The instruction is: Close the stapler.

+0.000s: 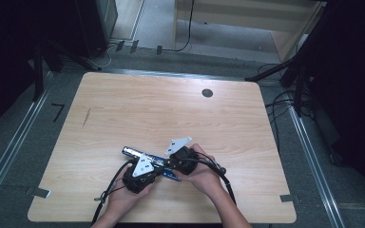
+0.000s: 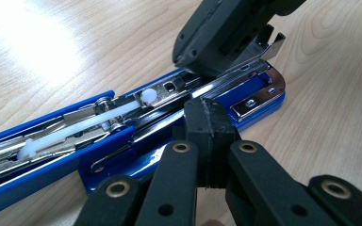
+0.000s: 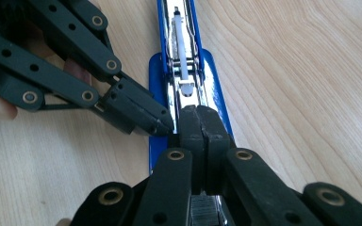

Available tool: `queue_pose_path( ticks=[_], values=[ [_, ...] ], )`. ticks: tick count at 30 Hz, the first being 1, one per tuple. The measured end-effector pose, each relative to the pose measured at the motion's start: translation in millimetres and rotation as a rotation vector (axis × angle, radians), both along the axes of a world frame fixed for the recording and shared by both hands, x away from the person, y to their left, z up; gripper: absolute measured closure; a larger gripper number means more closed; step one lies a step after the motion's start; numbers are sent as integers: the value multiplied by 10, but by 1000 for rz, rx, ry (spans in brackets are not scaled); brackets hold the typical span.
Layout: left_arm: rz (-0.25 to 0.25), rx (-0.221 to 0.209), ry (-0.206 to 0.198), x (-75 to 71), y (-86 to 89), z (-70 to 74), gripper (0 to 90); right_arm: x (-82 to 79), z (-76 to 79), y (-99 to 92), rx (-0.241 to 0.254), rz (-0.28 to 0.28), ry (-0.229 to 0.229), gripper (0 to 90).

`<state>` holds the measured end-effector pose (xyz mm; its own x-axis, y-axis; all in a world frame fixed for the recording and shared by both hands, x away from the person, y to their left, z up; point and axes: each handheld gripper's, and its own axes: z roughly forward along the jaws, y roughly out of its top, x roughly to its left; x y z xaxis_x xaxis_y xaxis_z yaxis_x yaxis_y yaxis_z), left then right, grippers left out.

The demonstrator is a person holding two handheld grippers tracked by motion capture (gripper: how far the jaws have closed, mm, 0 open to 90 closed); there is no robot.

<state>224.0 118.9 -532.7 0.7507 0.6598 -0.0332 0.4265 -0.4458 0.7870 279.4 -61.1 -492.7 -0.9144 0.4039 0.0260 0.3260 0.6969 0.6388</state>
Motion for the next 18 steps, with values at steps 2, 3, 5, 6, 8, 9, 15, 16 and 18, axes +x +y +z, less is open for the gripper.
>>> queue_pose_path(
  ticks=[2, 3, 5, 6, 8, 9, 15, 16, 18],
  values=[
    [0, -1, 1, 1, 0, 0, 900, -8, 2, -16, -2, -5, 1, 900],
    [-1, -2, 2, 2, 1, 0, 900, -10, 2, -23, -2, -3, 1, 900],
    [-2, -1, 2, 3, 3, 0, 900, -14, 4, -38, -5, -1, -1, 900],
    [0, -3, 2, 3, 3, 0, 900, -16, 5, -45, -6, -1, 1, 900],
    [0, -3, 3, 5, 5, 0, 900, -19, 0, -63, -4, 1, 0, 900],
    [2, -4, 3, 6, 5, 0, 900, -21, 0, -76, -2, -1, 2, 900],
    [3, -4, 8, 9, 13, 3, 900, -26, 2, -103, 10, -13, 6, 900],
    [4, -3, 9, 9, 15, 3, 900, -26, 4, -103, 10, -13, 5, 900],
    [8, -10, 12, 10, 19, 2, 900, -26, 6, -104, 13, -16, 4, 900]
  ],
)
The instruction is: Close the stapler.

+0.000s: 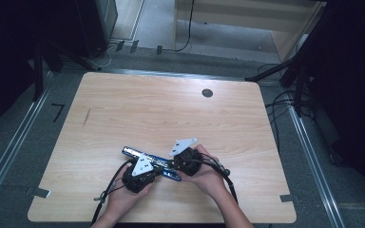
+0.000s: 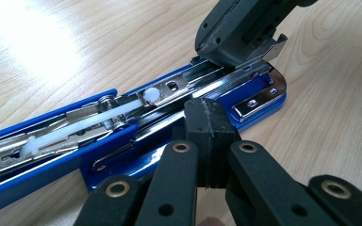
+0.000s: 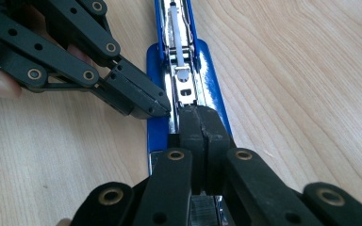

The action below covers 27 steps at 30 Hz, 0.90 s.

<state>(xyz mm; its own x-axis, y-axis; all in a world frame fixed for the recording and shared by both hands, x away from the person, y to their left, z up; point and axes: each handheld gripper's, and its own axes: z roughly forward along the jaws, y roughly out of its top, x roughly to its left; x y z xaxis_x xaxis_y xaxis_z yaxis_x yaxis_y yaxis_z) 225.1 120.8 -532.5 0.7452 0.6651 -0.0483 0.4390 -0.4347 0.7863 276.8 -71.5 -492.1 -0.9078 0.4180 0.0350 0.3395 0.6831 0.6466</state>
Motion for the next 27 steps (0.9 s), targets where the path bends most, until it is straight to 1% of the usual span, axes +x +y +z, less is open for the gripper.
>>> queue_pose_path(
  ticks=[3, 6, 12, 15, 16, 22, 23, 27],
  values=[
    [7, -7, 6, 2, 10, 0, 900, 6, 23, -2, 12, -1, -6, 900],
    [18, -2, -1, -7, 26, 2, 900, 4, 54, 8, 21, -10, -8, 900],
    [46, -9, 22, -1, 86, 25, 900, 18, 76, 53, 39, -12, -19, 900],
    [72, 14, 18, -7, 122, 40, 900, 24, 76, 81, 49, -15, -19, 900],
    [80, 29, 14, -7, 151, 48, 900, 27, 74, 89, 52, -15, -20, 900],
    [118, 22, 17, 6, 328, 80, 900, 29, 74, 147, 69, -20, -17, 900],
    [126, 31, 17, 9, 357, 79, 900, 33, 78, 155, 73, -20, -19, 900],
    [154, 38, 36, 26, 478, 64, 900, 45, 96, 197, 90, -22, -22, 900]
  ],
)
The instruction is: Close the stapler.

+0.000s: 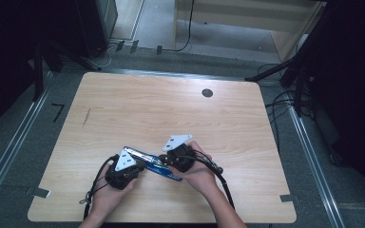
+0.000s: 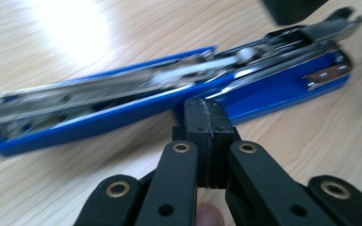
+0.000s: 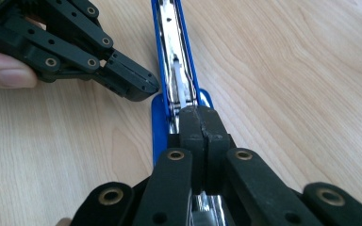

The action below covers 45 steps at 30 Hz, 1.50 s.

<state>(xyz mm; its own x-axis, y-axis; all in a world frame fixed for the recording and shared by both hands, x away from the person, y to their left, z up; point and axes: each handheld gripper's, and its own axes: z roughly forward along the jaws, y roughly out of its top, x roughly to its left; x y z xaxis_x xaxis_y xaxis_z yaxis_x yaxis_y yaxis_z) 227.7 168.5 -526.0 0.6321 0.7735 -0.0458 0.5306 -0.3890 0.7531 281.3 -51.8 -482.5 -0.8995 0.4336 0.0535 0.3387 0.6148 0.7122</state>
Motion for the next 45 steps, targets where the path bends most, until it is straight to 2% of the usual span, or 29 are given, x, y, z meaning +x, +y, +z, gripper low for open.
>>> queue_pose_path(
  ticks=[5, 11, 22, 33, 41, 45],
  values=[
    [37, 7, 19, 26, 119, 0, 900, 19, 11, 78, 14, 0, -6, 900],
    [73, 10, 37, 66, 226, -21, 900, 44, -18, 223, 7, 14, -3, 900],
    [103, -9, 36, 91, 268, -35, 900, 93, -66, 495, -2, 40, -12, 900],
    [115, -19, 41, 107, 271, -37, 900, 160, -112, 618, -11, 27, -21, 900],
    [154, -27, 52, 134, 304, -37, 900, 185, -135, 662, -7, 15, -20, 900],
    [159, -30, 46, 137, 305, -34, 900, 188, -128, 660, -5, 16, -25, 900]
  ],
)
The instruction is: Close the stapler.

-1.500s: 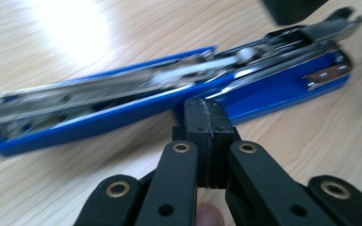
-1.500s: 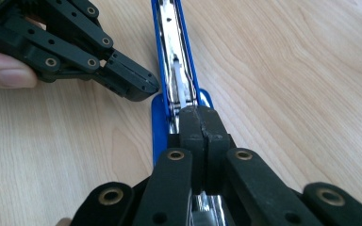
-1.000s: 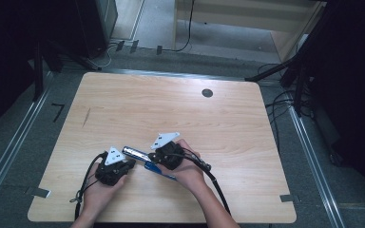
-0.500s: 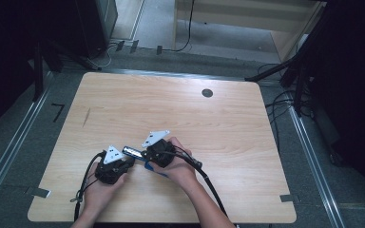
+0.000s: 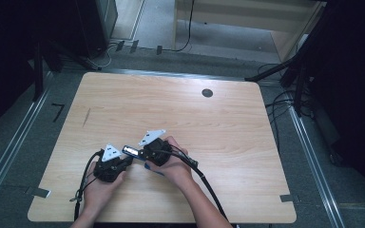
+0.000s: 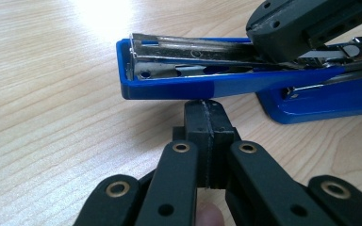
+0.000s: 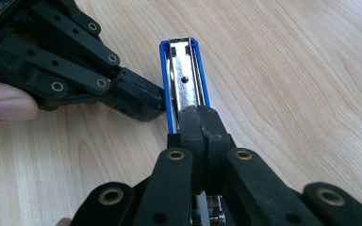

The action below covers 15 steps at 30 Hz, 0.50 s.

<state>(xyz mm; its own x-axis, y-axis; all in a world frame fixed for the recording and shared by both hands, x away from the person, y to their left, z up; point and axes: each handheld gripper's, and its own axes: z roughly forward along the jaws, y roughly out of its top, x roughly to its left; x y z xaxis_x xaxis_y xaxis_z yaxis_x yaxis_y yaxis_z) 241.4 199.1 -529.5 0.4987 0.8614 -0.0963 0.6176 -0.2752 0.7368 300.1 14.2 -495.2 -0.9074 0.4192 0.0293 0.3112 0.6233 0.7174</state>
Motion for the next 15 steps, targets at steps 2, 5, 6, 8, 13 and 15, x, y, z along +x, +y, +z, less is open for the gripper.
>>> queue_pose_path(
  ticks=[2, 5, 6, 8, 13, 15],
  values=[
    [4, -3, -4, -1, -2, 1, 900, -3, 4, -1, 0, -2, 0, 900],
    [7, -9, -13, -3, 0, 9, 900, -8, 12, -6, 2, 0, -5, 900],
    [9, -14, -17, -6, -3, 11, 900, -10, 15, -6, 2, -1, -5, 900],
    [11, -16, -25, -11, -3, 23, 900, -13, 23, -14, 6, 3, -9, 900],
    [1, -32, -50, -30, -19, 55, 900, -28, 58, -37, 13, 2, -13, 900],
    [-9, -27, -55, -34, -34, 66, 900, -31, 73, -49, 17, 1, -15, 900]
  ],
)
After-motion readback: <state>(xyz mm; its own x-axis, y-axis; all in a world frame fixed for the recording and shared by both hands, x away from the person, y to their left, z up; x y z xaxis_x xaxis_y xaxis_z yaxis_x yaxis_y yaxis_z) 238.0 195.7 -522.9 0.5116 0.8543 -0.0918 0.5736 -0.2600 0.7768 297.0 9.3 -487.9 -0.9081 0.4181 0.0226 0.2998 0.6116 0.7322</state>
